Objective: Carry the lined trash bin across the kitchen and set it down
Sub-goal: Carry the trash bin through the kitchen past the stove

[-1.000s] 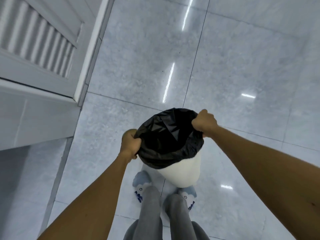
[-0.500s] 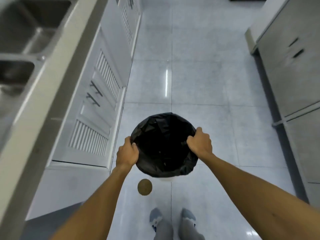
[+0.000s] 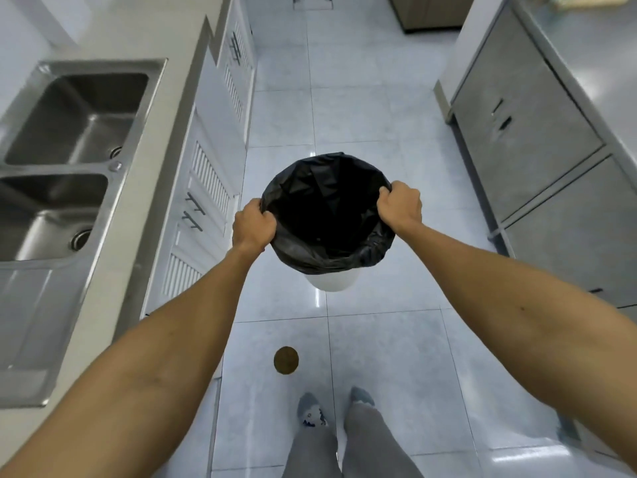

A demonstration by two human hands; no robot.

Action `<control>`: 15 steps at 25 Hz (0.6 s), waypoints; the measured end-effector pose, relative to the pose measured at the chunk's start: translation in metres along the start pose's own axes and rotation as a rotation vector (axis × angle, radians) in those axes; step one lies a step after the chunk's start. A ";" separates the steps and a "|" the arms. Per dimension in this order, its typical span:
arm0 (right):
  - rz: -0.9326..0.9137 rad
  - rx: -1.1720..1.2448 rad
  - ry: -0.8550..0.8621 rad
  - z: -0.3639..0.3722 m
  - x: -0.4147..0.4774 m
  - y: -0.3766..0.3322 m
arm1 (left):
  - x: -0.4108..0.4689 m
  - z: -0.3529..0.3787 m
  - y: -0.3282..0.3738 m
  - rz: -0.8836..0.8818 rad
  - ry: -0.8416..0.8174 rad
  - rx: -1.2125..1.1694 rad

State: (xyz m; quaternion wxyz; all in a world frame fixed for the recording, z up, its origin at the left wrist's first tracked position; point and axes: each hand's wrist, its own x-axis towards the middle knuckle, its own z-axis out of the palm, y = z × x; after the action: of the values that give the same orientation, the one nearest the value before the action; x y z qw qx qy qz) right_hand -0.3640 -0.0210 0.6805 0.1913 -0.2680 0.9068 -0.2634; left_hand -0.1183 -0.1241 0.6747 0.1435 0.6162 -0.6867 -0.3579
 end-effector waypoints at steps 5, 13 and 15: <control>-0.015 0.002 0.014 -0.036 0.000 -0.008 | -0.005 -0.015 0.020 0.005 -0.022 -0.052; -0.048 0.073 0.050 -0.072 0.035 -0.030 | 0.026 -0.037 0.070 0.123 -0.010 -0.181; -0.064 0.085 0.057 -0.078 0.051 -0.037 | 0.039 -0.038 0.087 0.148 0.004 -0.202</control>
State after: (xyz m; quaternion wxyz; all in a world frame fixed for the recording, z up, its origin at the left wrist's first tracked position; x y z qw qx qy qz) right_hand -0.4276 -0.0475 0.7531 0.1683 -0.2807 0.8908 -0.3152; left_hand -0.1666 -0.1743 0.7502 0.2320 0.5469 -0.6905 -0.4125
